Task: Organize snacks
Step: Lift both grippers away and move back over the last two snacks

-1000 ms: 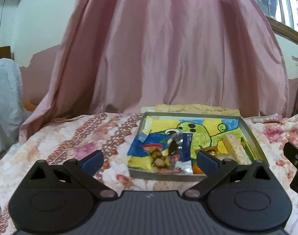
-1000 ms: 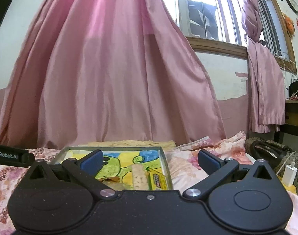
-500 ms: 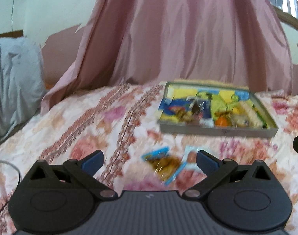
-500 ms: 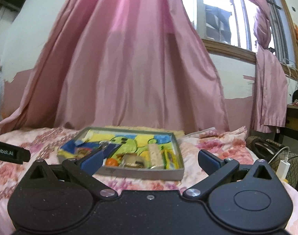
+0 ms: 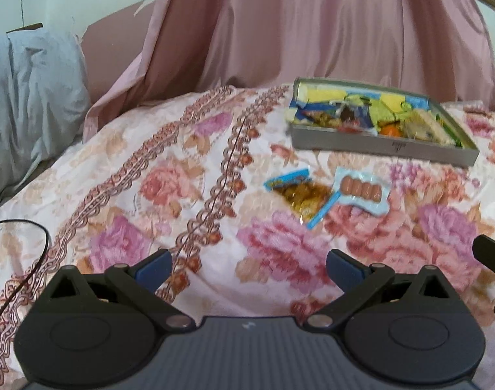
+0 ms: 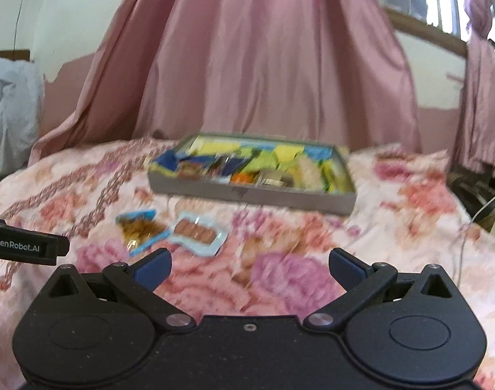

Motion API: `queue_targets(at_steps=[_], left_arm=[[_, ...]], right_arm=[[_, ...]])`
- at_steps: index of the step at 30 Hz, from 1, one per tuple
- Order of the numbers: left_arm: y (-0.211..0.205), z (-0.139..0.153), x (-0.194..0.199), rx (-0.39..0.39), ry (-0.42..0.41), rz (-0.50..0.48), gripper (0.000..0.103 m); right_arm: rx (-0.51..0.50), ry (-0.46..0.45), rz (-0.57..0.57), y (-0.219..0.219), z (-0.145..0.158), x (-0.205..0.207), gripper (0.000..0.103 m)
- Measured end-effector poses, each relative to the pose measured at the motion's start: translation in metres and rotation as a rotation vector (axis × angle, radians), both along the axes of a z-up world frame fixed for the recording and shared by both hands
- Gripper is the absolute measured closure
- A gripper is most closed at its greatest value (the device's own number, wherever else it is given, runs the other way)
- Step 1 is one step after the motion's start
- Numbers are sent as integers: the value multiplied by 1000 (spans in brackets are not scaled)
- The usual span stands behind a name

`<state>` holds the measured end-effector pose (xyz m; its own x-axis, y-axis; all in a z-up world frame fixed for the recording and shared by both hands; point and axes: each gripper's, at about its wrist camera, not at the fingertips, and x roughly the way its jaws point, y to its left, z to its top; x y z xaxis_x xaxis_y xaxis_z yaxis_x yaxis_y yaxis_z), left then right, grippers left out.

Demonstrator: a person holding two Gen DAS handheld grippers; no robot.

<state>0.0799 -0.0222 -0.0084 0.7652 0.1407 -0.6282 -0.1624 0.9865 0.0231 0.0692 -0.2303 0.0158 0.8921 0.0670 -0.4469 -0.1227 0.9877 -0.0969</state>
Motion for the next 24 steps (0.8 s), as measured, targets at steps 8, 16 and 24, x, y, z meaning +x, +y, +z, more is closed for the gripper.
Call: queue_targets(at_steps=[8, 16, 24], left_arm=[[8, -16, 2, -8, 47, 20, 0], [14, -24, 9, -17, 70, 39, 0], [19, -24, 19, -47, 77, 55, 0]], right_arm=[[-12, 97, 3, 6, -16, 15, 1], [-35, 128, 30, 15, -23, 22, 1], [-69, 122, 57, 24, -23, 27, 1]])
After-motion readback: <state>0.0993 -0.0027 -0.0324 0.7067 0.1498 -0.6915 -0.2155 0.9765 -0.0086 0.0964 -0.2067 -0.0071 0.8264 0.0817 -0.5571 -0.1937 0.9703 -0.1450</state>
